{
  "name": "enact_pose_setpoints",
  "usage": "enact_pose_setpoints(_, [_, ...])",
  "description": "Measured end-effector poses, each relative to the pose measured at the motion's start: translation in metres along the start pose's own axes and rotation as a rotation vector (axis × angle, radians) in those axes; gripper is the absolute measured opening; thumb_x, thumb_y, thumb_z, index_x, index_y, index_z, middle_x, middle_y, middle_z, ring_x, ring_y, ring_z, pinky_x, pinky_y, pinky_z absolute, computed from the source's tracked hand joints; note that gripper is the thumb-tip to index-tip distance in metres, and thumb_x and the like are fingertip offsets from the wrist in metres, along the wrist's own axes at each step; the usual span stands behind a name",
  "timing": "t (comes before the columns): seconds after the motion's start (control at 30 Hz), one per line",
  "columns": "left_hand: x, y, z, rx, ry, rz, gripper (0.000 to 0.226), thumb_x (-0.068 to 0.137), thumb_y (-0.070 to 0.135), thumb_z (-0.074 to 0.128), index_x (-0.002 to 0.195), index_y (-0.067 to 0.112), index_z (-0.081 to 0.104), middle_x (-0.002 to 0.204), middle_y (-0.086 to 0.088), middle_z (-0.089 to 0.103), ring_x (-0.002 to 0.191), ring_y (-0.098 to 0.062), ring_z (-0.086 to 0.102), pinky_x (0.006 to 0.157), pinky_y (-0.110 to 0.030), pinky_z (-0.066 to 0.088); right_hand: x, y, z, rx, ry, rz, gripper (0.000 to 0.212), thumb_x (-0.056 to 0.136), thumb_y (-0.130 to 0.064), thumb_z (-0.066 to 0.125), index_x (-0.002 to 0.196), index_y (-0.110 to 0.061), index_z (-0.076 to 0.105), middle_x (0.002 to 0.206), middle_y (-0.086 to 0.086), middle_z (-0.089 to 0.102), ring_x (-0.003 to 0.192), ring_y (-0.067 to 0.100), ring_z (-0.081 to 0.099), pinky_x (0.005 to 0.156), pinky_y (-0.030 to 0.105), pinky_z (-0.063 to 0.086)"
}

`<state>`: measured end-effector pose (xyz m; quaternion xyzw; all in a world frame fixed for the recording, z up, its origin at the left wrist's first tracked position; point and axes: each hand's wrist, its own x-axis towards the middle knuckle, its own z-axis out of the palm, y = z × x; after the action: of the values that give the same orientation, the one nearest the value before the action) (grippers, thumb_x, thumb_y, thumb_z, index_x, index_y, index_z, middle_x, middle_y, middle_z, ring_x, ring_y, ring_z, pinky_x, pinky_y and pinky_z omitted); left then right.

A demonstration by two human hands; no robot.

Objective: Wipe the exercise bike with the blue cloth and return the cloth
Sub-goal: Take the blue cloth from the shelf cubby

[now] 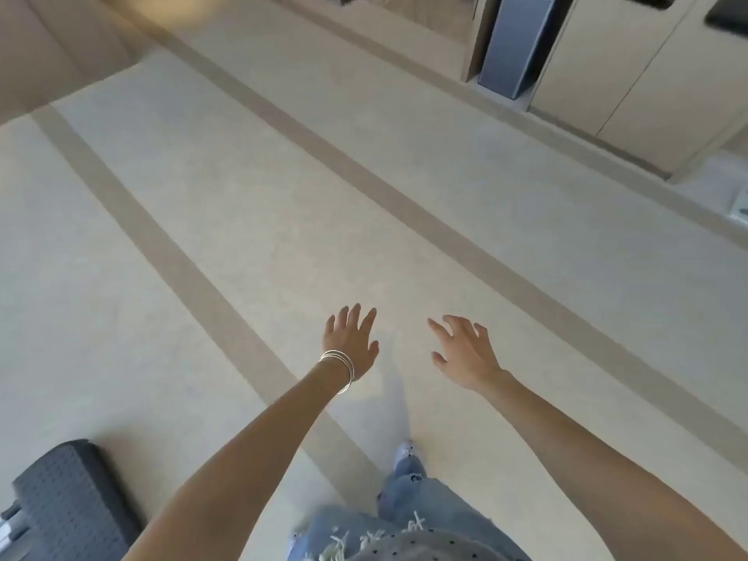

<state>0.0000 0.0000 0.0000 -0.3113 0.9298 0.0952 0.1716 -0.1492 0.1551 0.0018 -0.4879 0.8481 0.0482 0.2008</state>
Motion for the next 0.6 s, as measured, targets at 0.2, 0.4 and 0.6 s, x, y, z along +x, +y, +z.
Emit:
enact_pose_setpoints(0.2, [0.053, 0.069, -0.027, 0.094, -0.035, 0.141, 0.061, 0.097, 0.040, 0.031, 0.149, 0.024, 0.004, 0.158, -0.006, 0.009, 0.145, -0.026, 0.010, 0.118, -0.041, 0.014, -0.002, 0.080, -0.021, 0.056, 0.063, 0.158, 0.058, 0.094, -0.037, 0.040, 0.147, -0.024, 0.018, 0.150, 0.006, 0.025, 0.140, 0.021, 0.019, 0.114, 0.045, 0.015])
enact_pose_setpoints(0.4, [0.098, 0.121, -0.040, 0.188, -0.087, 0.288, 0.060, 0.097, 0.039, 0.030, 0.149, 0.024, 0.003, 0.159, -0.006, 0.005, 0.146, -0.026, 0.007, 0.120, -0.042, 0.011, -0.010, 0.131, -0.013, 0.133, 0.032, 0.323, 0.057, 0.094, -0.038, 0.040, 0.146, -0.024, 0.021, 0.150, 0.006, 0.025, 0.140, 0.022, 0.020, 0.113, 0.046, 0.016])
enact_pose_setpoints(0.6, [0.145, 0.165, -0.035, 0.194, -0.172, 0.424, 0.060, 0.098, 0.040, 0.030, 0.149, 0.024, 0.004, 0.159, -0.006, 0.005, 0.146, -0.026, 0.008, 0.120, -0.041, 0.013, 0.002, 0.164, -0.011, 0.199, -0.003, 0.465, 0.057, 0.094, -0.040, 0.039, 0.145, -0.024, 0.022, 0.151, 0.006, 0.025, 0.139, 0.023, 0.021, 0.113, 0.048, 0.017])
